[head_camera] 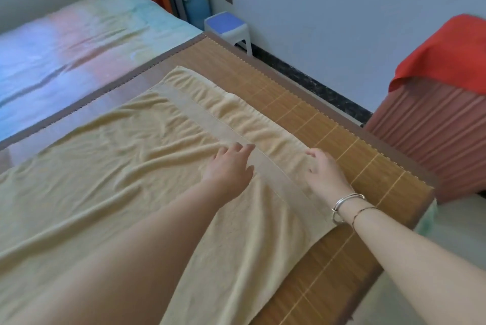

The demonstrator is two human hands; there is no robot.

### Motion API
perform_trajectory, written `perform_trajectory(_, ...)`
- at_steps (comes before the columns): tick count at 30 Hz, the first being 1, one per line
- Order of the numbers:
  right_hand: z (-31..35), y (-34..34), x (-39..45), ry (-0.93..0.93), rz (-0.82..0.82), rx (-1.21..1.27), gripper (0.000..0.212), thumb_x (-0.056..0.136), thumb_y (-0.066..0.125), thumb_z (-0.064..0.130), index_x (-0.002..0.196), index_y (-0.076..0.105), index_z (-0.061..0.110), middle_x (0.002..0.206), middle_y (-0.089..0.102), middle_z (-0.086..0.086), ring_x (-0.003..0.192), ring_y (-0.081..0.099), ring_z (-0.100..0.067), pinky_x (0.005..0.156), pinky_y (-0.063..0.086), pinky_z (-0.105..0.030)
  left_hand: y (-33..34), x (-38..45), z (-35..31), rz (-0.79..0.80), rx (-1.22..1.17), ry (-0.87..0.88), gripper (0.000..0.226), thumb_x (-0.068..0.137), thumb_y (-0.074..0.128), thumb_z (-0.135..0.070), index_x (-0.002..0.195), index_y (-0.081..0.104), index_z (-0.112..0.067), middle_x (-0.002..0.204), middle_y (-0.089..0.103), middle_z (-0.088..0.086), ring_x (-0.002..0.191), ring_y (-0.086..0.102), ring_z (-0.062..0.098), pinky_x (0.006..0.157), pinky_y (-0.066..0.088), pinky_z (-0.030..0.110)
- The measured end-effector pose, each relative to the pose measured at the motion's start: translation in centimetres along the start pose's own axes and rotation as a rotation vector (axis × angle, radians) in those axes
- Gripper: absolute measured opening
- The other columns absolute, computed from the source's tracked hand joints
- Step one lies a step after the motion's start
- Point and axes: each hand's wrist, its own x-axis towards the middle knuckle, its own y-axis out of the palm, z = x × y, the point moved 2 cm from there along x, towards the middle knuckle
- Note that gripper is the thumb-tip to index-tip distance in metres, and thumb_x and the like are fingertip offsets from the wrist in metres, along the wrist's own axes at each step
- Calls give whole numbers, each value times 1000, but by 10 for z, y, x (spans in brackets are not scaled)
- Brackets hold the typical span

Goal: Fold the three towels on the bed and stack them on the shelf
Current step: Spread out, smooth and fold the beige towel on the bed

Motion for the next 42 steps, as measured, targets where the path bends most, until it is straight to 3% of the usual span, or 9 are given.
perform_trajectory(4,-25,-5,29,159,-50,-113,52,87,59,23,135,40,16,134,45,-8,124,41,-28,102,40,-42,21,27,-21,49,-10,13,52,99,40,-28,149,24,-29,147,36,-1,131,36,28,106,36,47)
perform_trajectory(9,-21,0,43,165,-1,-196,40,85,58,42,119,50,22,114,59,1,112,50,-25,95,39,-38,33,50,-25,91,-17,11,49,101,32,-28,149,21,-32,146,36,-1,132,36,26,98,44,47)
perform_trajectory(13,-6,-2,38,-38,168,56,31,85,59,17,115,58,16,88,60,5,77,54,-12,63,43,-20,31,73,-26,101,-177,-45,55,97,24,-57,149,20,-39,141,41,6,126,46,28,103,40,46)
perform_trajectory(16,8,-10,26,-160,289,256,28,85,54,6,110,65,13,86,62,0,70,52,-7,57,40,-9,19,88,-35,44,-347,-102,64,91,28,-68,148,14,-44,128,51,8,118,53,25,98,39,36)
perform_trajectory(20,32,-12,12,-128,376,434,27,86,49,1,103,70,4,75,53,-3,69,46,-9,59,38,-13,-5,94,-33,-10,-378,-161,63,92,50,-25,149,22,-30,86,58,4,69,56,14,59,47,24)
perform_trajectory(24,60,-6,0,-129,426,413,25,88,50,9,103,70,10,77,58,0,74,51,-10,70,41,-21,-34,79,0,-35,-532,-333,37,90,37,0,121,55,-9,103,55,9,91,62,28,81,57,41)
perform_trajectory(31,167,40,-58,-165,638,471,23,90,58,21,111,68,24,105,70,-8,86,63,-14,83,53,-30,-102,-20,87,-145,-613,-372,58,88,34,6,144,37,-9,133,44,11,110,56,33,86,55,44)
perform_trajectory(36,266,97,-125,-259,759,442,44,72,57,19,113,68,30,109,70,-8,93,63,-20,87,50,-34,-149,-132,173,-202,-790,-416,64,88,31,7,147,31,-18,110,46,0,99,55,23,80,56,37)
perform_trajectory(42,394,211,-263,-399,937,371,57,59,49,16,110,67,32,96,65,-3,79,54,-16,60,44,-24,-178,-307,323,-289,-742,-503,75,85,33,10,151,25,-24,151,25,-7,100,53,16,60,56,20)
